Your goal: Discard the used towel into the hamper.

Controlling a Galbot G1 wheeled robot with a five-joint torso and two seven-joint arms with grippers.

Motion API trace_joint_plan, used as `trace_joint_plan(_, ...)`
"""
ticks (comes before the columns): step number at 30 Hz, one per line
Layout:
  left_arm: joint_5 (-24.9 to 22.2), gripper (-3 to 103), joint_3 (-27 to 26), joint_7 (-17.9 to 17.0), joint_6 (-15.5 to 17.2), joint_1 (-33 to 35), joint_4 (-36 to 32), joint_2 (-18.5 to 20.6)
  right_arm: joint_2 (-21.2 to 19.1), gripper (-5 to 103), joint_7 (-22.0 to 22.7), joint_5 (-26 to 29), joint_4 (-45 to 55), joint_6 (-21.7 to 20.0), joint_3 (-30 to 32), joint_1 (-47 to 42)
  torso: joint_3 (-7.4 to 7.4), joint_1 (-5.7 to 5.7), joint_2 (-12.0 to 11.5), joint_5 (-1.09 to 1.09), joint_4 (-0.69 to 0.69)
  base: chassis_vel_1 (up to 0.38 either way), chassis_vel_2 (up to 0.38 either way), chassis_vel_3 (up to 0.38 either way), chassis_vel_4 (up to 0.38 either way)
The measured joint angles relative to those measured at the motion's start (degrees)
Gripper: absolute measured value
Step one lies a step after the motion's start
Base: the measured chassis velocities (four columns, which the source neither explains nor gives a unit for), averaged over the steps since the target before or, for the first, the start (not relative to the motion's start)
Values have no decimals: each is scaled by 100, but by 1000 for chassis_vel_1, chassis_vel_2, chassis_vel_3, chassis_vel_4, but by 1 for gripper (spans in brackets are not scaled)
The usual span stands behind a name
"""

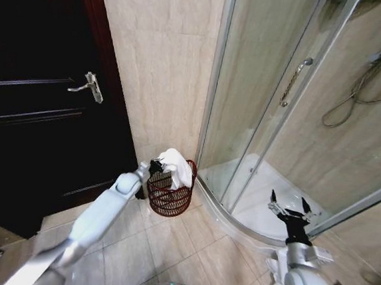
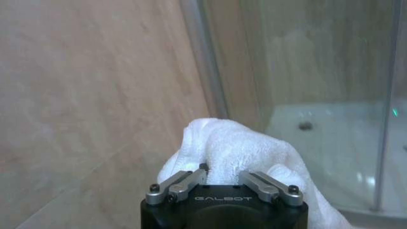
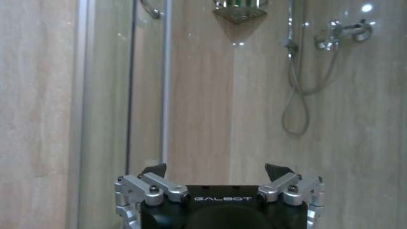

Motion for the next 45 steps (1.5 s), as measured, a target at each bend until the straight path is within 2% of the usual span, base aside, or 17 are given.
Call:
trace_joint_plan(4,125,6,413,357,204,-551,630,-130,0,100,0,64,-12,25,114,-63,0,0,1,1,0,0,0,0,0)
trace_joint_plan(8,242,6,698,396,286,-882,1049,-317,-1,100,0,95,-2,31,204,-126,1,1,1,1,0,0,0,0,0)
trace_joint_plan(11,298,6,847,409,464,-1002,1079,-370,-3,100,0,112,24,35,246,-162,1,1,3,1,0,0,0,0,0)
trace_joint_plan(14,332,3,1044,360,909,-1116,931,-351,5,100,1,125,65,35,261,-202,1,1,3,1,0,0,0,0,0)
trace_joint_plan(16,312,7,1133,245,1160,-1187,853,-335,22,100,1,125,98,35,260,-223,1,1,3,1,0,0,0,0,0)
trace_joint_plan(19,70,23,1395,-368,1909,-1396,741,-332,97,100,3,105,191,34,221,-260,1,1,4,1,0,0,0,0,0)
trace_joint_plan(20,70,23,1395,-368,1909,-1396,741,-332,97,100,3,105,191,34,221,-260,1,1,4,1,0,0,0,0,0)
trace_joint_plan(23,-145,34,1578,-829,2530,-1556,672,-363,171,100,10,79,244,34,174,-290,1,1,4,1,0,0,0,0,0)
trace_joint_plan(28,-69,56,1759,-896,2936,-1621,555,-320,208,100,21,58,299,24,145,-310,2,1,4,0,0,0,0,0,0)
trace_joint_plan(35,-304,78,1470,-804,2803,-1412,211,-266,212,100,62,40,404,-45,108,-304,2,2,5,0,0,0,0,0,0)
trace_joint_plan(37,-611,84,1192,-729,2344,-1191,-11,-170,212,100,73,22,462,-83,54,-303,2,2,5,1,-1,0,0,0,0)
trace_joint_plan(38,-767,94,954,-574,1921,-997,-165,-103,213,100,78,16,494,-110,17,-300,2,2,5,0,-1,0,0,0,0)
trace_joint_plan(39,-767,94,954,-574,1921,-997,-165,-103,213,100,78,16,494,-110,17,-300,2,2,5,0,-1,0,0,0,0)
trace_joint_plan(41,-922,98,411,-418,1043,-438,-679,59,213,100,80,-5,548,-184,-73,-290,2,2,5,0,0,0,0,0,0)
trace_joint_plan(43,-976,100,139,-423,825,-89,-1060,155,208,100,74,-20,564,-214,-117,-282,2,2,5,0,0,0,0,0,0)
trace_joint_plan(44,-1078,100,-527,-844,501,986,-2065,395,175,100,36,-47,624,-332,-211,-261,2,2,5,-1,3,0,0,0,0)
trace_joint_plan(45,-1072,100,-749,-1011,392,1382,-2435,444,162,100,23,-45,660,-376,-222,-260,2,2,6,-2,2,0,0,0,0)
